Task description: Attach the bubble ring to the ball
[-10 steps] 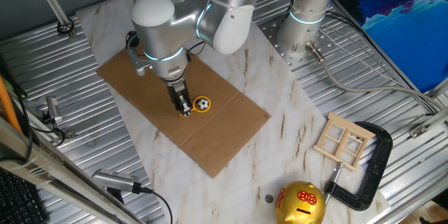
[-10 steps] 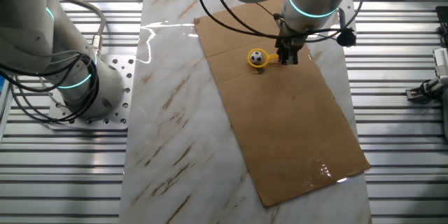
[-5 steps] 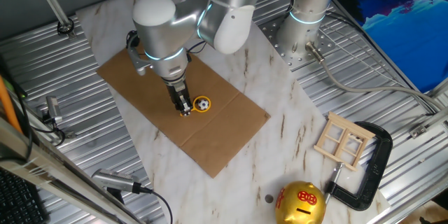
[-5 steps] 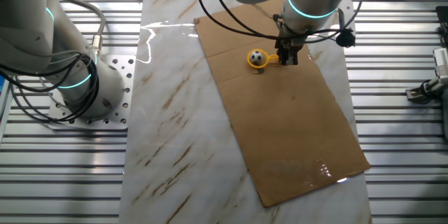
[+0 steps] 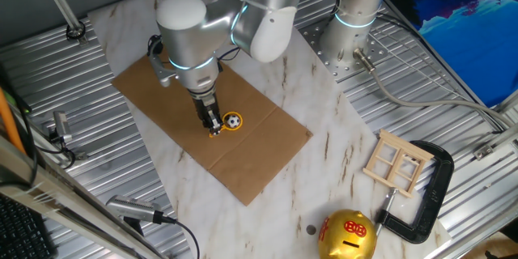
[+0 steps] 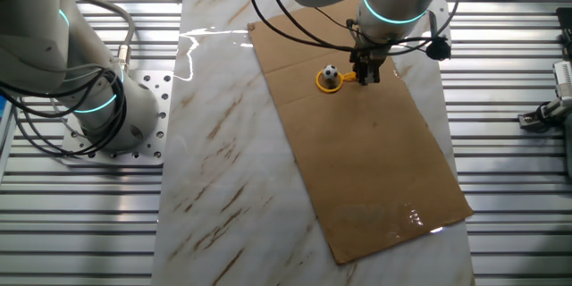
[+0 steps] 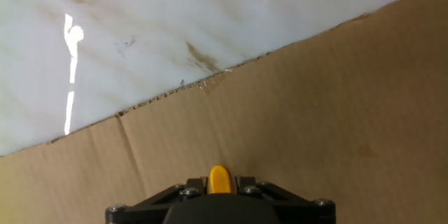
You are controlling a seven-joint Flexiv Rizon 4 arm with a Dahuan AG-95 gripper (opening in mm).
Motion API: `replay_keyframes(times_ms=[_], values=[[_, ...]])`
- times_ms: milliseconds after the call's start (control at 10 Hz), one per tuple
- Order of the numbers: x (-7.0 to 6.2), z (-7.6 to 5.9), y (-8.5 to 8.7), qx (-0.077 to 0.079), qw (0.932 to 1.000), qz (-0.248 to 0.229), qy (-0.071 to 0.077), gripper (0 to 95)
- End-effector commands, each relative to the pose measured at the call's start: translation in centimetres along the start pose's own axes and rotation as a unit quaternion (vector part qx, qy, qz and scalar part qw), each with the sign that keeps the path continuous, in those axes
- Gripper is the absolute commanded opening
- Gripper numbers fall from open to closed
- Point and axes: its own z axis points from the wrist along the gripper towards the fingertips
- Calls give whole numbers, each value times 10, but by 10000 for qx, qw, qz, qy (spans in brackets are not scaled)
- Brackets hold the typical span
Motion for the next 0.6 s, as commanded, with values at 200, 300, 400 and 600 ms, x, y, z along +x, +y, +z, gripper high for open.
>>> replay_keyframes(times_ms=[200, 300, 400, 600], values=[[0, -1, -1, 8, 10000, -61, 23, 190], [0, -2, -3, 9, 10000, -92, 30, 190], [0, -5, -7, 9, 9999, -150, 40, 0], [1, -10, -15, 16, 9997, -251, 52, 0]])
